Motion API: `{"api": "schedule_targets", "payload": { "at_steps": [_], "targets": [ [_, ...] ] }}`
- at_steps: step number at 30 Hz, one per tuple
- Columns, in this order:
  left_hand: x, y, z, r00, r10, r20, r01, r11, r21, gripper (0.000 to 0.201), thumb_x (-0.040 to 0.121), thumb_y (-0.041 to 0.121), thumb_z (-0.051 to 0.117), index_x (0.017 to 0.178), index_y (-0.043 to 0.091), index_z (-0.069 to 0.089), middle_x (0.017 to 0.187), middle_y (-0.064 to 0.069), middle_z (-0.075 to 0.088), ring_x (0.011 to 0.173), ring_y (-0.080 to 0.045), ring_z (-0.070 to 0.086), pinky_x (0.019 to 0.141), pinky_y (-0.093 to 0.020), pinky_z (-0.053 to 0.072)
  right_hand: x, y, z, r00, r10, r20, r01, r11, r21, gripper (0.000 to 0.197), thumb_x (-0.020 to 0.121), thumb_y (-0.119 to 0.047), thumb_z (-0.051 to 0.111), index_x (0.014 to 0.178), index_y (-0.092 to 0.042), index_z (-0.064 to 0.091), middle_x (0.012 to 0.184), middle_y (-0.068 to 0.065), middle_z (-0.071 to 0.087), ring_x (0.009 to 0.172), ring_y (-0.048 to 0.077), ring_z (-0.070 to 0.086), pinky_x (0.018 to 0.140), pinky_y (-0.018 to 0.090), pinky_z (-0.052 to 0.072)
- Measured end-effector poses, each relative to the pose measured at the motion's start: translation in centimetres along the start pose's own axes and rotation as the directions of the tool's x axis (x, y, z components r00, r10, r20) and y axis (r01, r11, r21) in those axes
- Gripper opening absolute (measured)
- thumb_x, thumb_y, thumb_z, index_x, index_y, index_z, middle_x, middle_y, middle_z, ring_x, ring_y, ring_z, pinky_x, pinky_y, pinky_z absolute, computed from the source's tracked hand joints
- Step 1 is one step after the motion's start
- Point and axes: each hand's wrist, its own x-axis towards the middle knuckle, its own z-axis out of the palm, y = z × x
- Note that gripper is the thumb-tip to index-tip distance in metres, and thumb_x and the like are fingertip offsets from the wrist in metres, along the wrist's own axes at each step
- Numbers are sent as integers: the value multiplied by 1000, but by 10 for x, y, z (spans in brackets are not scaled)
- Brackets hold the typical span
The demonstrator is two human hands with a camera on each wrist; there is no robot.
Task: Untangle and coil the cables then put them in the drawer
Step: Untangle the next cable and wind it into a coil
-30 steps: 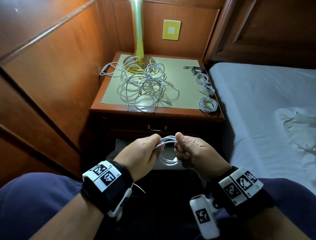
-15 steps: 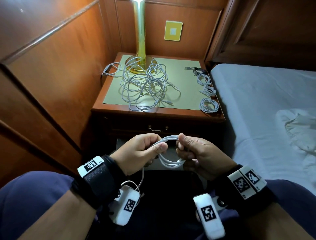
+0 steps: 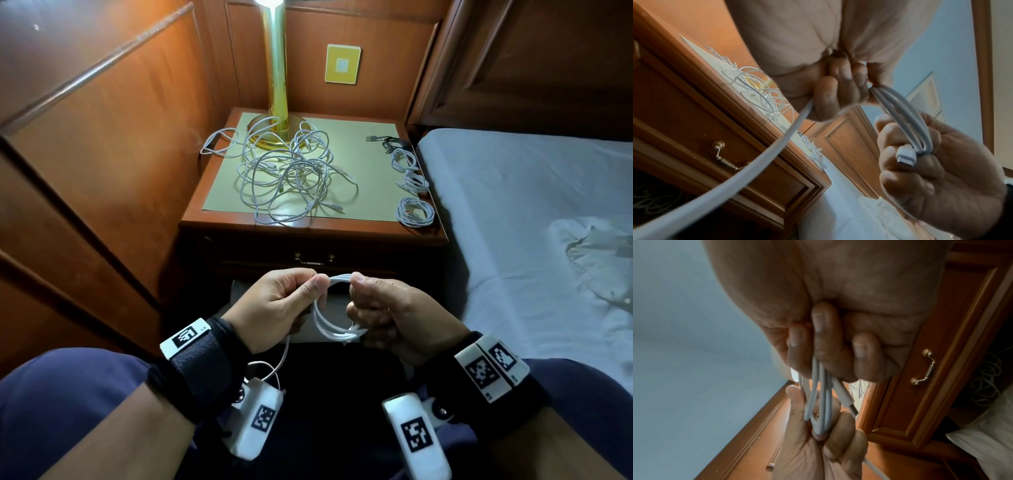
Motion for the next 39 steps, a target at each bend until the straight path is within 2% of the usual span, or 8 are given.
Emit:
{"api": "schedule_targets", "payload": {
  "at_steps": [5, 8, 15, 22, 28, 33, 36, 39],
  "targets": [
    [5, -5, -7, 994, 45, -104, -46, 999, -2, 26, 95, 31, 57, 90, 6, 62, 66, -3, 50, 55, -13, 47, 49, -27, 44, 2, 0, -6, 998, -43, -38, 48, 989, 141, 44, 95, -42, 53, 59, -24, 34, 54, -6, 23, 41, 6, 12, 45, 24, 8],
    [7, -9, -14, 980, 59, -188, -48, 997, 59, 8, 99, 15, 58, 95, 12, 64, 68, -2, 53, 56, -20, 45, 52, -29, 43, 3, -2, -11, 995, -71, -68, 87, 957, 276, 41, 95, -41, 49, 60, -24, 35, 52, -7, 23, 40, 7, 11, 48, 27, 7],
    [9, -20, -40, 900, 182, -395, 23, 887, 462, 10, 94, 28, 67, 84, 25, 68, 70, -3, 61, 65, -22, 57, 61, -29, 47, -2, -19, -29, 933, -192, -304, 313, 849, 426, 40, 96, -38, 46, 62, -24, 33, 50, -6, 25, 36, 8, 18, 52, 28, 16],
    [9, -27, -11, 920, 373, -118, -220, 744, 631, 17, 93, 16, 54, 91, 12, 70, 88, -1, 58, 79, -15, 59, 75, -21, 47, 3, -16, -31, 888, -222, -403, 378, 852, 363, 45, 100, -37, 43, 58, -23, 36, 54, -5, 26, 42, 12, 21, 52, 29, 22],
    [5, -36, 4, 974, 220, 58, -208, 762, 614, 34, 82, -7, 51, 103, 13, 69, 101, 3, 56, 88, -9, 59, 79, -19, 49, 13, -6, -27, 811, -373, -451, 409, 912, -19, 42, 105, -29, 39, 66, -15, 38, 58, 2, 46, 49, 14, 33, 55, 30, 25],
    [1, -35, 7, 948, 285, 143, -315, 771, 553, 33, 90, -1, 59, 107, 21, 78, 93, 9, 57, 78, 5, 57, 71, -6, 40, 14, 8, -24, 713, -637, -292, 418, 721, -552, 44, 105, -24, 45, 68, -4, 57, 68, 12, 61, 61, 16, 53, 61, 21, 43],
    [2, -26, 7, 923, 363, 132, -380, 792, 478, 25, 89, 5, 65, 104, 18, 79, 90, 6, 65, 78, 1, 64, 73, -11, 48, 15, 17, -28, 755, -647, -106, 331, 516, -790, 38, 99, -36, 48, 72, -16, 65, 69, 0, 64, 65, 15, 60, 64, 30, 47],
    [5, -19, 5, 909, 415, 37, -391, 821, 416, 13, 86, 4, 71, 95, 9, 79, 89, 2, 72, 83, -6, 70, 77, -22, 56, 19, 23, -29, 850, -526, -28, 256, 459, -851, 35, 100, -39, 48, 73, -21, 62, 70, -7, 68, 68, 9, 64, 68, 33, 50]
  ]
}}
